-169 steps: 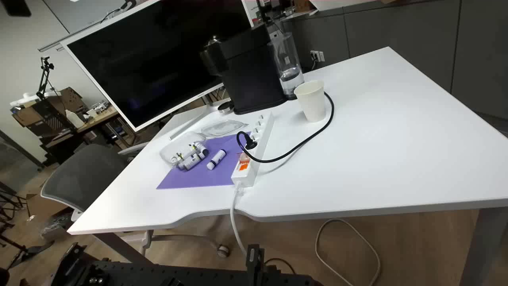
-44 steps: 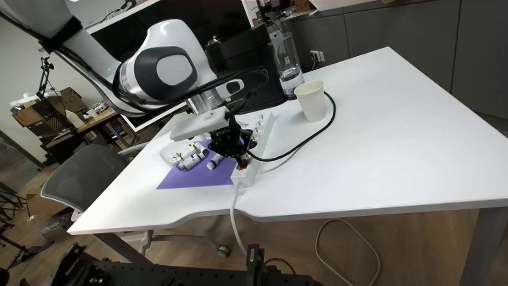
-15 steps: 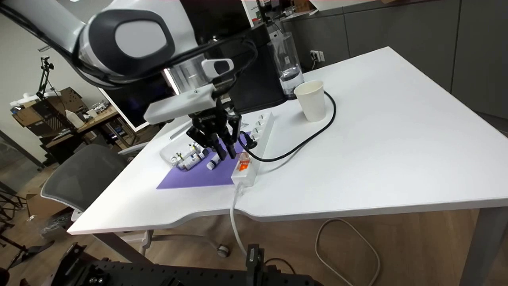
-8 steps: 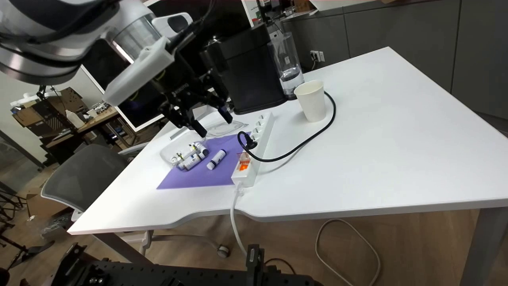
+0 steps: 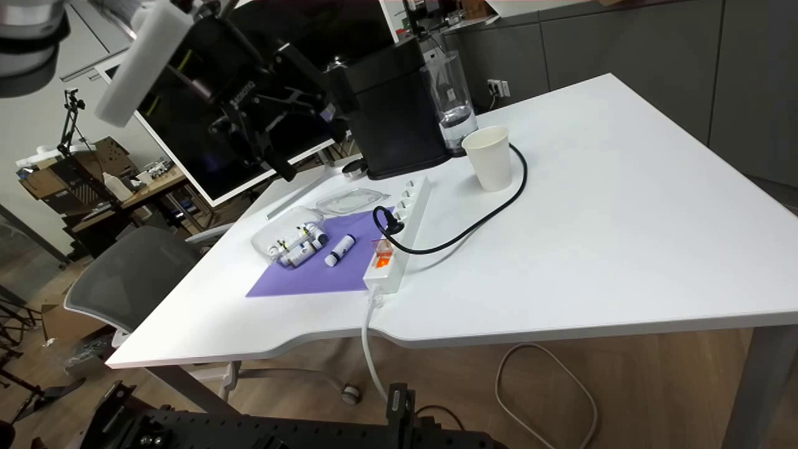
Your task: Turn on the extension cable
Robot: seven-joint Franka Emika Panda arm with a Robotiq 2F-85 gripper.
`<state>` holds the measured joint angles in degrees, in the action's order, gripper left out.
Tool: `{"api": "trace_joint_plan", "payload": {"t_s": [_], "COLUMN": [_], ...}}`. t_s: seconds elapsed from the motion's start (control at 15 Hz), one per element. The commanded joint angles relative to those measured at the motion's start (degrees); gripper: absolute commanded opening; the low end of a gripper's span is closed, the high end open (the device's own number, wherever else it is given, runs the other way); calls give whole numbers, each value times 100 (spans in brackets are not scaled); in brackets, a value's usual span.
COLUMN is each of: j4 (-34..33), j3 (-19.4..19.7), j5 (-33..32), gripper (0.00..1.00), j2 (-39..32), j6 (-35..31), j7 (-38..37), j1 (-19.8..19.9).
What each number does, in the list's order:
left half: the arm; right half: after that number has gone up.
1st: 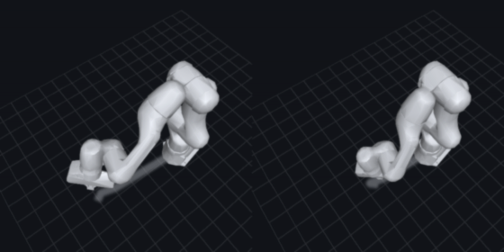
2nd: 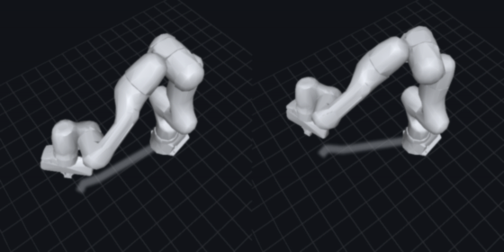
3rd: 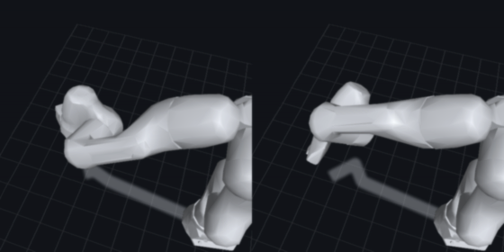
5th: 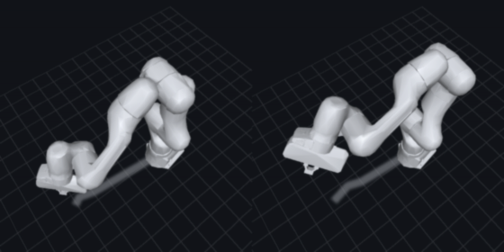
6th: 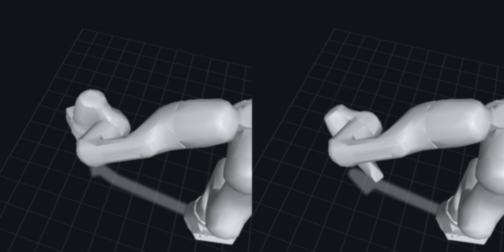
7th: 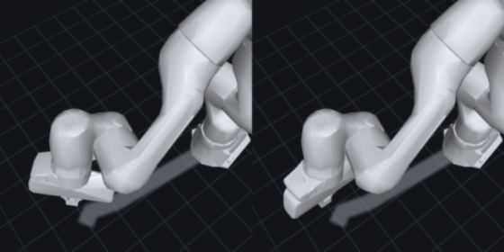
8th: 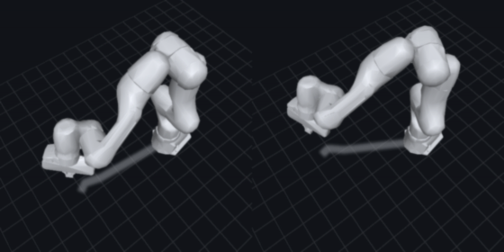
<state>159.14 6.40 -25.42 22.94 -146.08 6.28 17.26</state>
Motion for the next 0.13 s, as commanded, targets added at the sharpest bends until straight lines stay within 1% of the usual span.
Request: {"api": "trace_joint_plan", "payload": {"t_s": [0.0,0.07], "j4": [-50,-106], "j3": [-98,-143], "j5": [243,208], "gripper": [100,100], "j2": [227,144], "j6": [1003,1272], "j7": [-460,-584], "j1": [14,48]}}
